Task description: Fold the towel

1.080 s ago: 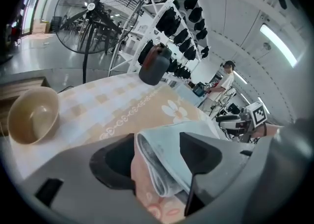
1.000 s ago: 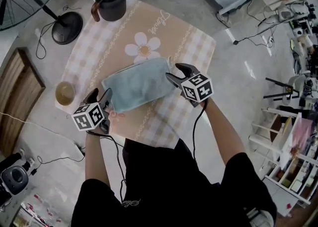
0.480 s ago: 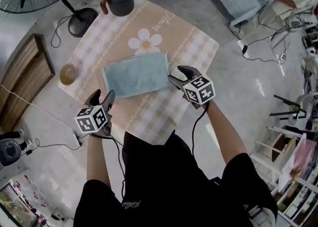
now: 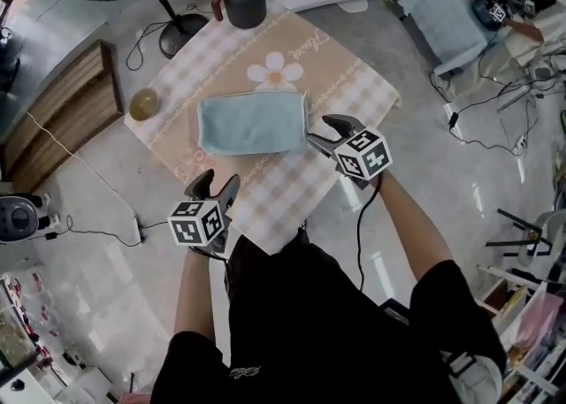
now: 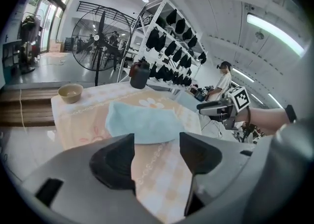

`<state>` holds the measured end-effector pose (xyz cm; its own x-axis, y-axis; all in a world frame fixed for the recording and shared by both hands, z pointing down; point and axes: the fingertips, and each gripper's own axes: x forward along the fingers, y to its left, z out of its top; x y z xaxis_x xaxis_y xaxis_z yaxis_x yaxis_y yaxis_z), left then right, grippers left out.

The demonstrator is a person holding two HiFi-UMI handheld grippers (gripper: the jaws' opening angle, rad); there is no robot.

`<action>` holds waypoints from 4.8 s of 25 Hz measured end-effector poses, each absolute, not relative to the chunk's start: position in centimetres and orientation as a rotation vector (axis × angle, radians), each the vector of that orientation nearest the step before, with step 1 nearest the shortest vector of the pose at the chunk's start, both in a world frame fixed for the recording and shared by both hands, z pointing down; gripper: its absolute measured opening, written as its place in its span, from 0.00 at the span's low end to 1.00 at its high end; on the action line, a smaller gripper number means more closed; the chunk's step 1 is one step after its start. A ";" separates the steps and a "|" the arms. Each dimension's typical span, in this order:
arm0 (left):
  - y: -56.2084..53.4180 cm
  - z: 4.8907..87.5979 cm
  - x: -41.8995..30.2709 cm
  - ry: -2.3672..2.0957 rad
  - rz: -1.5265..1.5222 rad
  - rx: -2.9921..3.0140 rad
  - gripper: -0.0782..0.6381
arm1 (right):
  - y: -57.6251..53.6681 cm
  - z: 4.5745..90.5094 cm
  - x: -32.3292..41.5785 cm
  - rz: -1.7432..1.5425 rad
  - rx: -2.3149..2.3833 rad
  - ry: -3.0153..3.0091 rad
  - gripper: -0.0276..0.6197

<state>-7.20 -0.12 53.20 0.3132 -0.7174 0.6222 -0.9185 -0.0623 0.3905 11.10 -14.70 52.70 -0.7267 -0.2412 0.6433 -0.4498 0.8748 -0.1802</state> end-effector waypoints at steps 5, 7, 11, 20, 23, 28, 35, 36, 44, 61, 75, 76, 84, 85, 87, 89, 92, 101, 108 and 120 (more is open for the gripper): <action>-1.5 52.9 -4.4 -1.407 0.338 1.912 0.49 | -16.2 51.8 10.2 0.379 0.477 -2.375 0.39; -2.1 53.0 -2.9 -1.372 0.326 1.946 0.49 | -16.5 51.8 9.9 0.368 0.458 -2.350 0.39; -3.6 53.9 -0.3 -1.320 0.333 1.969 0.49 | -17.6 52.7 9.5 0.361 0.407 -2.319 0.39; -7.5 57.6 5.3 -1.409 0.418 1.824 0.49 | -22.6 57.6 8.0 0.382 0.093 -2.298 0.39; -9.3 58.2 6.8 -1.485 0.394 1.756 0.49 | -24.3 59.0 7.9 0.359 -0.015 -2.283 0.39; -12.2 59.7 8.5 -1.568 0.455 1.688 0.49 | -26.3 61.3 7.8 0.341 -0.173 -2.245 0.39; -15.1 62.3 11.2 -1.535 0.587 1.763 0.49 | -26.8 63.3 5.6 0.378 -0.285 -2.195 0.39; -15.2 62.7 11.5 -1.523 0.625 1.772 0.49 | -26.8 63.6 5.4 0.383 -0.294 -2.183 0.39; -15.5 65.8 11.2 -1.466 0.851 1.768 0.49 | -26.2 66.5 5.6 0.389 -0.341 -2.084 0.39; -13.8 67.3 10.2 -1.490 0.652 1.704 0.25 | -25.2 67.4 5.9 0.259 -0.282 -2.063 0.29; -11.6 66.9 10.8 -1.504 0.489 1.650 0.20 | -22.6 67.0 7.6 0.324 -0.318 -2.017 0.19; -11.6 66.8 10.8 -1.506 0.491 1.655 0.20 | -22.5 66.9 7.6 0.321 -0.314 -2.018 0.19; -11.4 64.7 9.6 -1.521 0.429 1.653 0.19 | -22.5 65.2 7.4 0.305 -0.286 -2.022 0.16; -11.4 64.5 9.3 -1.520 0.409 1.654 0.19 | -22.4 65.0 7.3 0.305 -0.282 -2.022 0.16; -11.4 63.9 8.9 -1.516 0.366 1.657 0.19 | -22.3 64.5 7.0 0.309 -0.274 -2.021 0.15; -11.4 63.4 8.4 -1.509 0.335 1.665 0.19 | -22.2 63.9 6.7 0.307 -0.263 -2.019 0.15; -11.3 62.5 7.5 -1.503 0.318 1.690 0.19 | -22.1 62.9 6.1 0.301 -0.256 -2.022 0.15; -11.2 60.7 4.4 -1.488 0.217 1.749 0.19 | -21.9 60.4 3.5 0.259 -0.209 -1.991 0.15; -11.4 59.4 1.4 -1.488 0.121 1.768 0.19 | -21.9 59.5 1.3 0.258 -0.160 -1.951 0.15; -11.3 57.4 -4.2 -1.528 -0.020 1.779 0.19 | -21.6 57.4 -4.3 0.178 -0.152 -1.882 0.15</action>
<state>-4.25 -11.28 57.42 0.2784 -0.8458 0.4551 -0.8338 0.0224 0.5517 -4.35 -21.64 57.39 -0.3117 0.1940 0.9302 0.0161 0.9799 -0.1990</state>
